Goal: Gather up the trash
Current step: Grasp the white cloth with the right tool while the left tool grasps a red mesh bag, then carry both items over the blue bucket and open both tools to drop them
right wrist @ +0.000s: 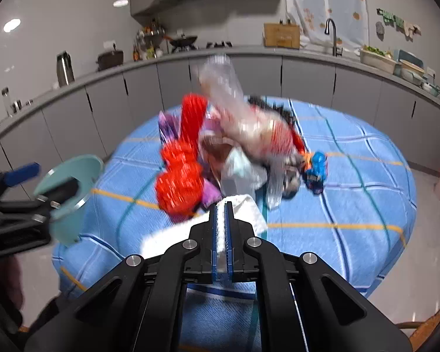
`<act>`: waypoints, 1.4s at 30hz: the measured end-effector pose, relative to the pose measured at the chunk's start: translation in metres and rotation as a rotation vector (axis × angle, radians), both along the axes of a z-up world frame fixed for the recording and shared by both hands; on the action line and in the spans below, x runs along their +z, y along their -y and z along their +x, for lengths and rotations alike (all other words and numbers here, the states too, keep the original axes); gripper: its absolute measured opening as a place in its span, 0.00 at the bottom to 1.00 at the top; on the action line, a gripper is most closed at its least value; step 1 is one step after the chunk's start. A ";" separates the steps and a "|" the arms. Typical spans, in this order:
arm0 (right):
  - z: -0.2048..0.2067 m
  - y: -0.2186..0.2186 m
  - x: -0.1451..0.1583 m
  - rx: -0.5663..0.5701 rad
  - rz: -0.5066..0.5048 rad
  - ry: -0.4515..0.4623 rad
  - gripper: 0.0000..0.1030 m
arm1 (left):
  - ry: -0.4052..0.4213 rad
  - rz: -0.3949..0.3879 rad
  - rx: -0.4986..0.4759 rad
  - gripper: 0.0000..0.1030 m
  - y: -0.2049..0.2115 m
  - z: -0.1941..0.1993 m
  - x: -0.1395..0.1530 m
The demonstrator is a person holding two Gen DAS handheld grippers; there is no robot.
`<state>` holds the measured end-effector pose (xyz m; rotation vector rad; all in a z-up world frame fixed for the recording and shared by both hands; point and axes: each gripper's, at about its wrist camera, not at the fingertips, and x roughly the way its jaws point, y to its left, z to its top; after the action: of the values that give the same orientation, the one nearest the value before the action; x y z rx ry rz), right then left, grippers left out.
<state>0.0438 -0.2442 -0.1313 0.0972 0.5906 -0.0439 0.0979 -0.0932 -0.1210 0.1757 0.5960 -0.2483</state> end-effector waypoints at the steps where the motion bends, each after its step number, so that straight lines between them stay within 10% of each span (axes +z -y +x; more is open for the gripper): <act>1: -0.003 0.002 0.006 -0.002 0.003 0.015 0.05 | 0.004 0.000 -0.008 0.95 0.004 0.001 0.002; 18: -0.008 0.060 0.030 -0.112 0.026 0.102 0.05 | -0.075 0.029 -0.151 0.93 0.104 0.048 -0.030; 28: -0.006 0.059 0.024 -0.099 0.027 0.106 0.05 | -0.120 -0.004 -0.213 0.27 0.108 0.051 -0.034; 42: -0.024 0.034 0.055 -0.050 -0.009 0.195 0.05 | 0.054 -0.011 -0.204 0.19 0.071 0.005 0.021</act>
<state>0.0199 -0.2781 -0.0763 0.1059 0.3931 -0.0844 0.1033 -0.1639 -0.0996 0.2325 0.5233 -0.4427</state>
